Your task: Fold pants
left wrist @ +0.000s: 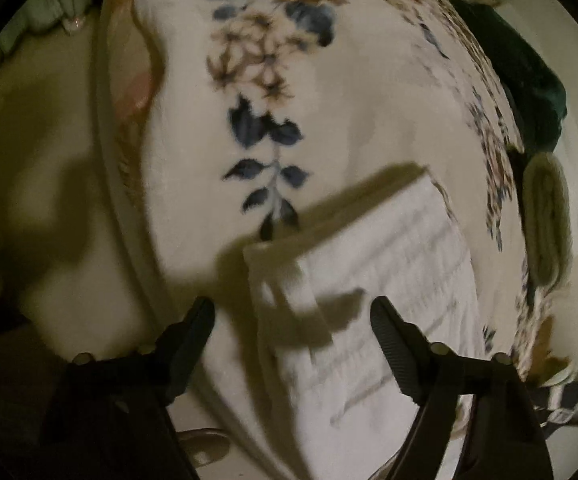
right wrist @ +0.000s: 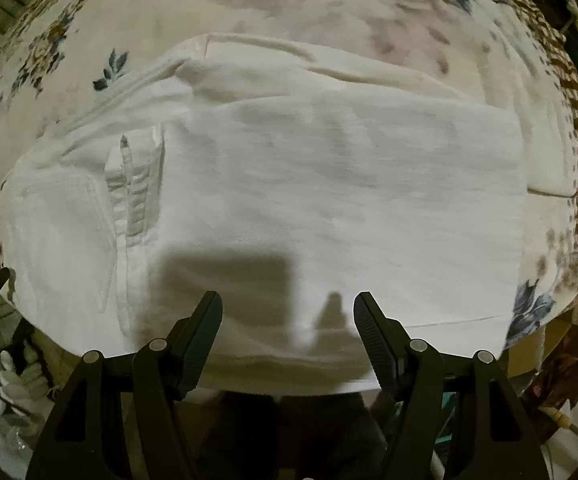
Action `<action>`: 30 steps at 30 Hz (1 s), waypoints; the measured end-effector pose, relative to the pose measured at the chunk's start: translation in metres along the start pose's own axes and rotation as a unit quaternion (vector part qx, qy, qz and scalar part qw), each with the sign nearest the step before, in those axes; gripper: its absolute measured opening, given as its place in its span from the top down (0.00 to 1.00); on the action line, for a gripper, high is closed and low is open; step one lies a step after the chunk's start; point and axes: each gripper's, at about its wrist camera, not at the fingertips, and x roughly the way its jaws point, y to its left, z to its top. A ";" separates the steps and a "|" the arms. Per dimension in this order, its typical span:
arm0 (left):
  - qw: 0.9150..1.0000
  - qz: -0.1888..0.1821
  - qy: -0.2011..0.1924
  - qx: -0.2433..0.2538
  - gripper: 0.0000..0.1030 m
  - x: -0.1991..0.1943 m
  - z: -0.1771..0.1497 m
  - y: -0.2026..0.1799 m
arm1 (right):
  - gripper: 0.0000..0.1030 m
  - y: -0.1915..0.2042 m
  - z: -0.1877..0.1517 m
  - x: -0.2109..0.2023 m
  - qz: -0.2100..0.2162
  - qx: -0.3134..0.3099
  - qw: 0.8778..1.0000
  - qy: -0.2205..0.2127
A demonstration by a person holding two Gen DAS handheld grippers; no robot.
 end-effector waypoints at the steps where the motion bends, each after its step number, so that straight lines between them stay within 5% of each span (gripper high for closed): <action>1: 1.000 -0.003 0.000 0.000 0.43 0.004 0.001 -0.002 | 0.31 0.001 0.000 0.003 0.001 0.003 1.000 0.003; 4: 0.999 -0.016 -0.031 0.033 0.75 -0.005 0.004 -0.014 | 0.31 0.004 0.002 0.006 0.002 0.007 1.000 0.007; 6: 0.998 -0.022 -0.043 0.046 0.84 -0.014 0.002 -0.017 | 0.31 0.000 -0.007 0.011 0.000 0.006 1.000 0.006; 12: 0.989 -0.077 -0.071 0.102 0.83 -0.042 -0.013 -0.034 | 0.31 0.010 -0.001 0.018 0.006 0.005 1.000 0.009; 15: 0.991 -0.083 -0.054 0.087 0.55 -0.011 -0.001 -0.033 | 0.31 0.009 -0.001 0.024 0.013 0.010 1.000 0.010; 16: 0.992 -0.080 -0.051 0.081 0.55 -0.003 0.001 -0.027 | 0.31 0.006 -0.001 0.024 0.016 0.013 1.000 0.009; 18: 0.993 -0.072 -0.046 0.076 0.56 0.010 0.008 -0.022 | 0.31 0.010 0.000 0.019 0.017 0.015 1.000 0.005; 20: 0.994 -0.069 -0.049 0.070 0.78 0.010 0.011 -0.019 | 0.31 0.006 0.003 0.016 0.015 0.015 1.000 -0.001; 23: 0.990 -0.073 -0.069 0.101 0.84 -0.010 0.005 -0.030 | 0.31 -0.010 0.007 0.008 0.014 0.021 1.000 -0.010; 30: 0.959 -0.137 -0.107 0.224 0.87 -0.100 -0.047 -0.115 | 0.31 -0.059 0.002 -0.005 0.036 0.057 0.998 -0.020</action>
